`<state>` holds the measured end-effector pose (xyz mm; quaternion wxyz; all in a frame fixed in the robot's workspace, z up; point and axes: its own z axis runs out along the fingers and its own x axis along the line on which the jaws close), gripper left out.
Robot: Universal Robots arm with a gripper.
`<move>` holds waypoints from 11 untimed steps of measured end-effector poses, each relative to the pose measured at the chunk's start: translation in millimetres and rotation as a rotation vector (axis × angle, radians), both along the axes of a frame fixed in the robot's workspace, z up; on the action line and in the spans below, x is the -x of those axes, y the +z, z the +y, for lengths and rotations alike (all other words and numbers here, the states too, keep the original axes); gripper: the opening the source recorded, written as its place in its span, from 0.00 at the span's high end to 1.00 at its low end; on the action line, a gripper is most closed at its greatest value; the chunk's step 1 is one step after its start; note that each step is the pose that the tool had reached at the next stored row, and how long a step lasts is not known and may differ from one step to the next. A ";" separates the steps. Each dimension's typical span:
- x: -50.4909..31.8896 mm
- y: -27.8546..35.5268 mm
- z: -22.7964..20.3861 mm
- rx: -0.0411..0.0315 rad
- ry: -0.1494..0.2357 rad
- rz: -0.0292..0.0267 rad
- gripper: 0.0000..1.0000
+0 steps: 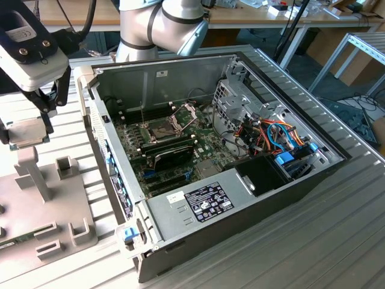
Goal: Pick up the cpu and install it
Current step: 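Pick up the cpu and move it towards the insertion slot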
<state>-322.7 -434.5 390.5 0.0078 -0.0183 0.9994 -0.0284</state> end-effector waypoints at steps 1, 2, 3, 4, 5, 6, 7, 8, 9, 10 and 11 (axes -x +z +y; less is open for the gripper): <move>-2.1 0.0 0.0 -0.0001 0.000 -0.0001 0.45; -2.2 0.0 0.0 0.0000 0.000 0.0000 0.45; -2.4 0.0 0.0 -0.0001 0.000 -0.0001 0.45; -2.6 0.0 0.0 0.0000 0.000 0.0001 0.45; -2.7 0.0 0.0 0.0000 0.000 0.0000 0.45; -3.4 0.0 0.0 0.0000 0.000 0.0000 0.45; -4.1 0.0 0.0 0.0000 0.000 0.0000 0.45; -4.1 0.0 0.0 -0.0001 0.000 0.0000 0.45; -4.1 0.0 0.0 0.0000 0.000 0.0000 0.45; -4.2 0.0 0.0 0.0000 0.000 0.0001 0.45; -4.2 0.0 0.0 0.0000 0.000 0.0000 0.45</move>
